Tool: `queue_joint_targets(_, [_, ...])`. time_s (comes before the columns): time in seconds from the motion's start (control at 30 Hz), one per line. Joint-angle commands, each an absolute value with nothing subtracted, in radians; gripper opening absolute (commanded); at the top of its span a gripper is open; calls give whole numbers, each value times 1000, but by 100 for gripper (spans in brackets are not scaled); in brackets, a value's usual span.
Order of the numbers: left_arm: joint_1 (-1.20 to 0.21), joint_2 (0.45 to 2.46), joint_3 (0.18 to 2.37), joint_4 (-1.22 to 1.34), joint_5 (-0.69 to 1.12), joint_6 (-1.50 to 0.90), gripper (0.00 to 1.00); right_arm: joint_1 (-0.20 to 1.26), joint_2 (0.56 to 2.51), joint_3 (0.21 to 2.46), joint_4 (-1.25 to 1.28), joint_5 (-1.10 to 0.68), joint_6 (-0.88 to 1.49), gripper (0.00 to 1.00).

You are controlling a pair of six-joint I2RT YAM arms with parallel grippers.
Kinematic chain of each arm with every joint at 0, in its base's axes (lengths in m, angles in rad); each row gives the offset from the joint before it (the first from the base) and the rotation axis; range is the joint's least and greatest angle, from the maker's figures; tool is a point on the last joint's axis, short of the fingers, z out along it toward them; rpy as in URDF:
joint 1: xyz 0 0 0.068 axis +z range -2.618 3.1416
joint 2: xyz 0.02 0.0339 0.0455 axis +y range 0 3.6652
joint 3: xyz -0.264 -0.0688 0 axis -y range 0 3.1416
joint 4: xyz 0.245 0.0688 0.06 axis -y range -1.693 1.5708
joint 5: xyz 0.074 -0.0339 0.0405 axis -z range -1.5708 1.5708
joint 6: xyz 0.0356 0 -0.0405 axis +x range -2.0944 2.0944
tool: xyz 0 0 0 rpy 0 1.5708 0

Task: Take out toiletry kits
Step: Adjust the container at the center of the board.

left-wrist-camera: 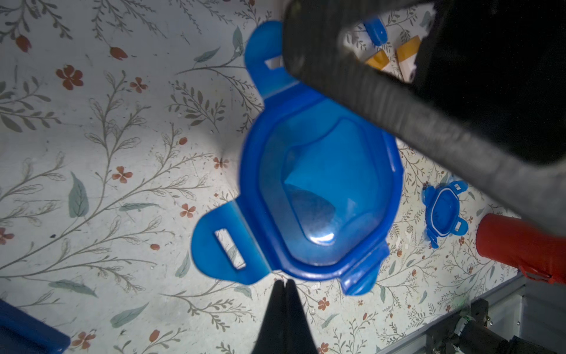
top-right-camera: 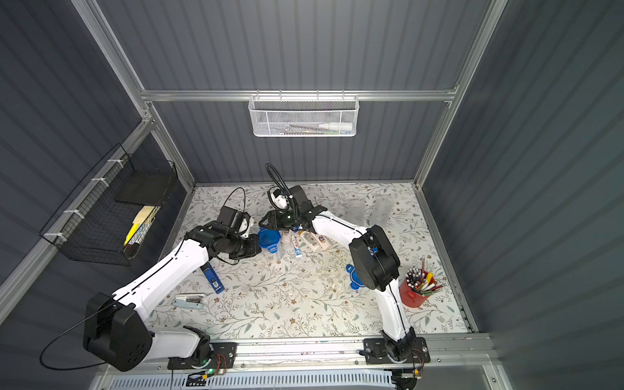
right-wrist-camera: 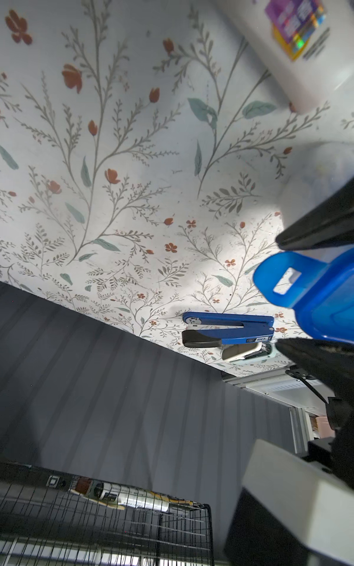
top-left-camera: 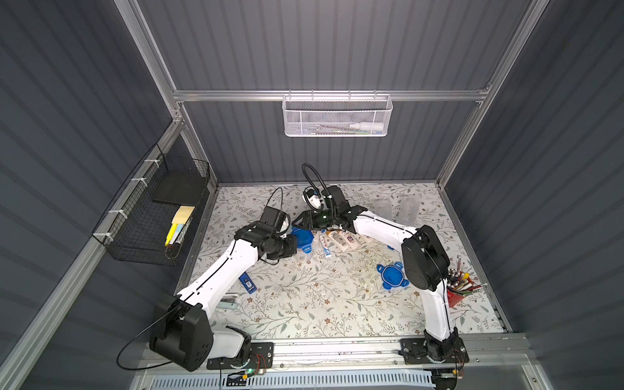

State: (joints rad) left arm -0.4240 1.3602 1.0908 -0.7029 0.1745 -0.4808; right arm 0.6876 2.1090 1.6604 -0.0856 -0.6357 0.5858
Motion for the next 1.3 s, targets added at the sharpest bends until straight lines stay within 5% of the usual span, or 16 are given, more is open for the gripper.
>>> queue_joint_targets(0.0, [-403,1375,1110,-711,169,-471,0,695,2065,1617,-77,-647,569,50])
queue_joint_targets(0.9, [-348,1332,1166,-762,149,-457,0,659,1862,1418,-76,-526,555,54])
queue_joint_targets(1.13, [-348,1285,1212,-755,159,-472,15,628,1785,1362,-78,-472,553,57])
queue_joint_targets(1.27, [-348,1275,1215,-708,221,-494,14,611,1724,1308,-76,-453,565,58])
